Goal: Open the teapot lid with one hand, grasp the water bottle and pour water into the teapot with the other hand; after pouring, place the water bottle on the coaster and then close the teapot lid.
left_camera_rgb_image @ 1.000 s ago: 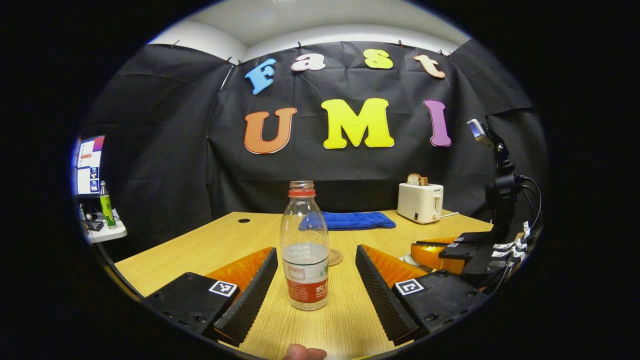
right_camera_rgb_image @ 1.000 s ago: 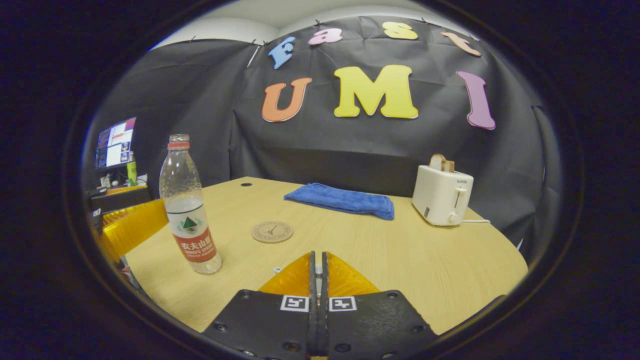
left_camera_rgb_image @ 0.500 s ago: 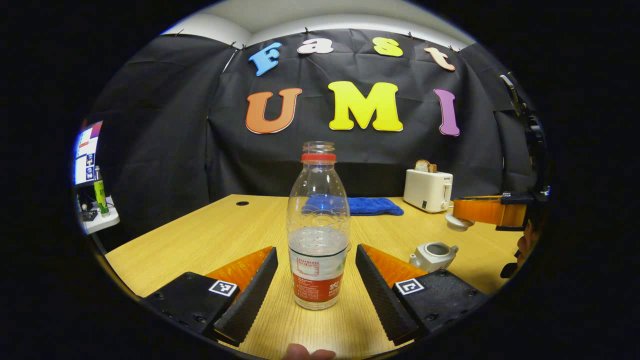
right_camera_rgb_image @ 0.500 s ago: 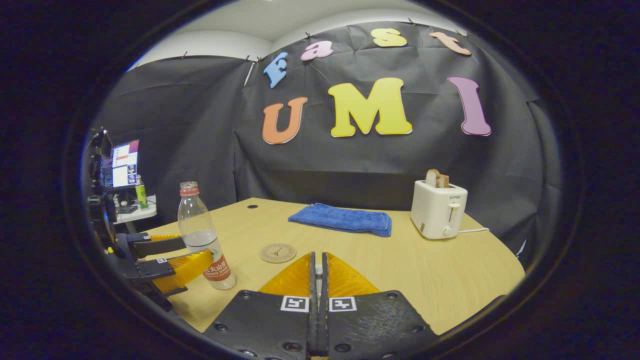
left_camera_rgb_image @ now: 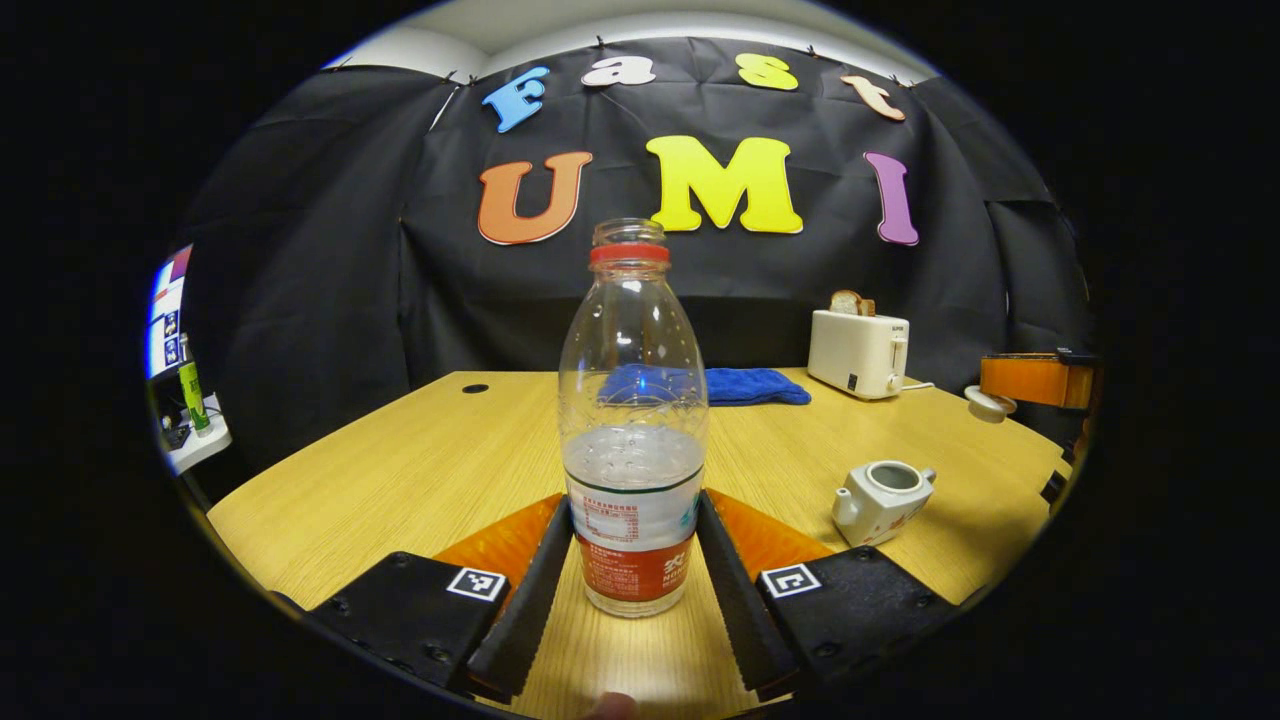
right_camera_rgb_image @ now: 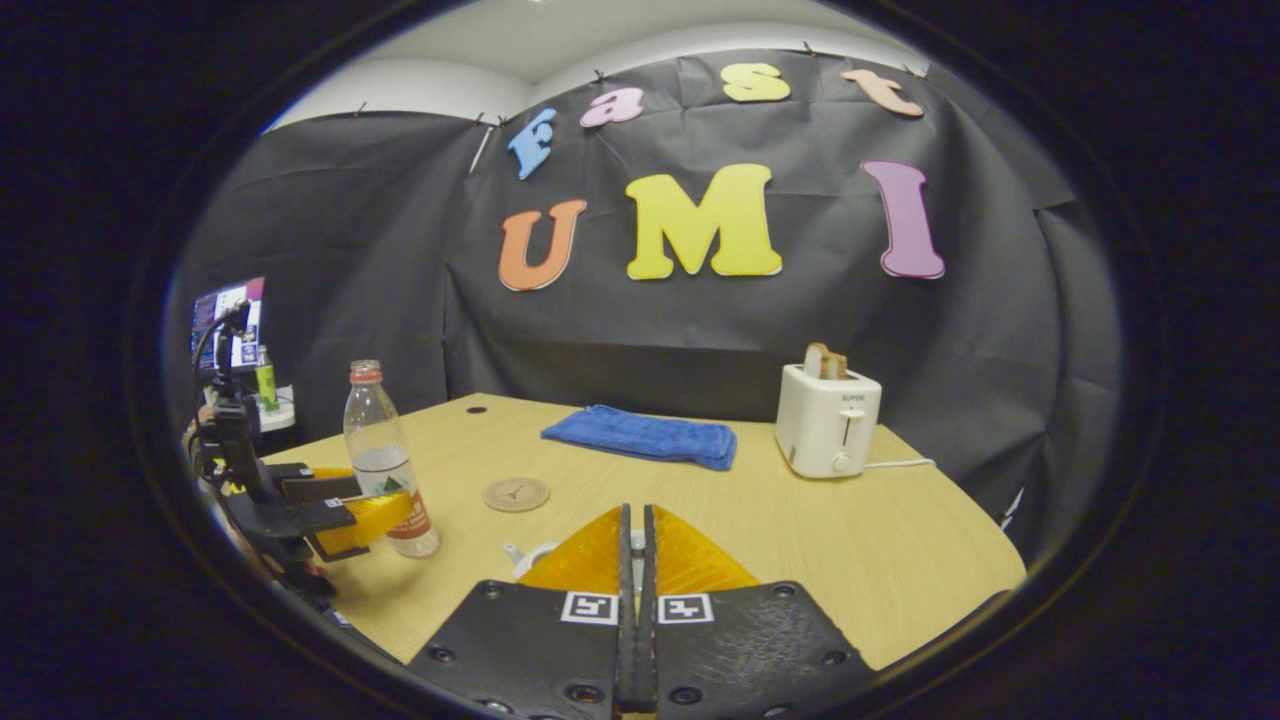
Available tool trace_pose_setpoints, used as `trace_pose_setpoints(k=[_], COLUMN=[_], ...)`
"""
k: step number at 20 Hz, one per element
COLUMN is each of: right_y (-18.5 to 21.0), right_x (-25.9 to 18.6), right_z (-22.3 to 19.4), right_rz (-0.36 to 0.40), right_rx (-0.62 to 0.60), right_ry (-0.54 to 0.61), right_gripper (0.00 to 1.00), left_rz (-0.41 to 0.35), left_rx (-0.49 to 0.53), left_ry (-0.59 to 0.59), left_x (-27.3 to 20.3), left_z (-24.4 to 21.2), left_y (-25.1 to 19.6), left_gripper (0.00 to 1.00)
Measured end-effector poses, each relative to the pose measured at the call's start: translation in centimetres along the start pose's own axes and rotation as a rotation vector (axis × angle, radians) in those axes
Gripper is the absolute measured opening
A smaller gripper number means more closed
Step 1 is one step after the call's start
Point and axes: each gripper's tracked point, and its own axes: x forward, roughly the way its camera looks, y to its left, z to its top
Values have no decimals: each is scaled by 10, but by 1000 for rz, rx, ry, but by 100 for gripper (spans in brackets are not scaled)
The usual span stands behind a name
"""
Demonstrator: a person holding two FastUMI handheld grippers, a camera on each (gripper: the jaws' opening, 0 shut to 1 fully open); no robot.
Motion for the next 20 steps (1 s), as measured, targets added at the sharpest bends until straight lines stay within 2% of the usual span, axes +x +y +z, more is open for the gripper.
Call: trace_pose_setpoints(k=[4,7,9,14,18,20], right_y=[-13,-23,-30,-46,-52,-55], right_x=[-4,-10,-13,-17,-20,-23], right_z=[-4,-8,-13,-25,-23,-24], right_rz=[-2,-2,-4,-5,-6,-6], right_rx=[15,21,21,29,26,23], right_ry=[5,10,19,40,32,30], right_gripper=[0,0,0,0,0,0], left_rz=[-10,-7,10,104,120,110], left_rx=[22,128,279,754,1033,1141], left_ry=[13,-9,-24,-25,-1,16], left_x=[-2,-6,-9,-9,-1,1], left_z=[11,30,43,67,67,65], left_y=[-1,-4,-3,11,9,4], left_gripper=[72,71,70,69,69,69])
